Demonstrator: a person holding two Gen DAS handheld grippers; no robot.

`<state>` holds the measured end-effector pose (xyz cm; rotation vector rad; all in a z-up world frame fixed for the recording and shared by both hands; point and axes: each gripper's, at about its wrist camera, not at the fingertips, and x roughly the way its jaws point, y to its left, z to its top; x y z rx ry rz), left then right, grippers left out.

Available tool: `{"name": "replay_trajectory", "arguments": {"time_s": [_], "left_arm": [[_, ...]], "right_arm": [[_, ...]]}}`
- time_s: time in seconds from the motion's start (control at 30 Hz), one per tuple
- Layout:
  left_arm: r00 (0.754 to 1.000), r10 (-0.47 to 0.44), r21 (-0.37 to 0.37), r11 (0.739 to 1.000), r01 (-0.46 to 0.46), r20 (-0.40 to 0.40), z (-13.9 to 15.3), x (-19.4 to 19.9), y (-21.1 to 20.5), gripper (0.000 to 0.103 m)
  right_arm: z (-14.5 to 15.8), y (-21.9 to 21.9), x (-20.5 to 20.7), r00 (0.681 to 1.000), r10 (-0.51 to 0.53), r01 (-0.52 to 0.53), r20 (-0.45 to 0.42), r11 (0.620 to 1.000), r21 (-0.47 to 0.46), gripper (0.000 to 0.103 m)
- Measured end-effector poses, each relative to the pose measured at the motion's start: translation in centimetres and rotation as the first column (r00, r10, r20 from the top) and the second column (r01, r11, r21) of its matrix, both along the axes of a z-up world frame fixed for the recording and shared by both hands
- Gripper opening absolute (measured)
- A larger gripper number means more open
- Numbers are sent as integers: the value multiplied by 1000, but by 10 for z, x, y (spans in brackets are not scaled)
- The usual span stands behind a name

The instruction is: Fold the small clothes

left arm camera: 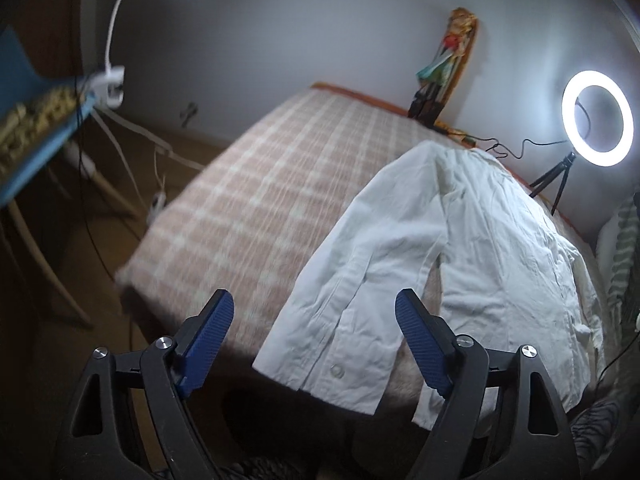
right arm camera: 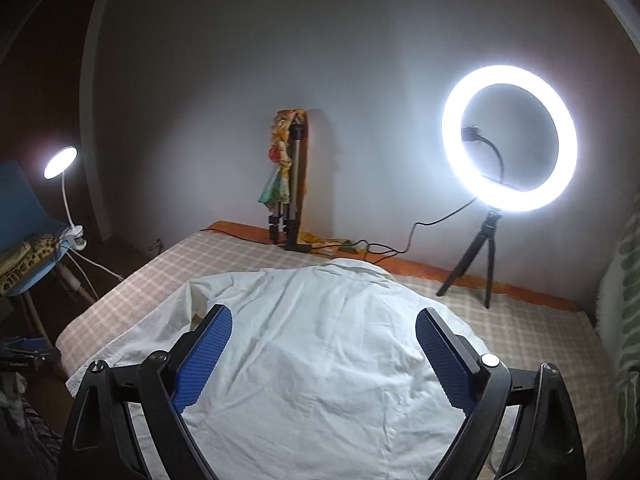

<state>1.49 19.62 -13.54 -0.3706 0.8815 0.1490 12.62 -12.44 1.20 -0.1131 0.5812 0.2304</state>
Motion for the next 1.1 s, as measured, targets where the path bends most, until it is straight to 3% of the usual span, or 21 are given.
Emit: {"name": "replay_trajectory", "arguments": {"time_s": [0.27,0.43,0.57,0.63,0.73,0.83,0.9,1.1], "left_arm": [[993,69,-150,985,-83,-97,-43,-14,28,82],[987,101,-279,951,-132,-121,-69,-20,35,81],[990,85,-353,928,-121,-114,-81,-14,28,58],[991,79,-382,917,-114,-105,-85,-12,25,50],[990,101,-396,909,-130,-94,-87,-13,24,49],[987,137,-405,900,-160,-87,-89,-19,28,35],[987,147,-414,895,-163,-71,-86,-23,29,31],[992,130,-361,925,-117,10,-63,-25,19,28]], "right_arm": [[-25,56,48,988,119,-116,-101,992,43,87],[-45,86,77,966,186,-180,-179,982,50,79],[-64,108,99,955,205,-206,-216,978,16,76],[-73,115,110,944,215,-215,-250,976,27,70],[-85,120,119,930,225,-217,-292,974,60,63],[-95,122,123,924,225,-216,-310,974,64,63],[-100,124,124,920,227,-220,-319,974,58,63],[-104,128,127,918,226,-220,-325,974,56,63]]}}
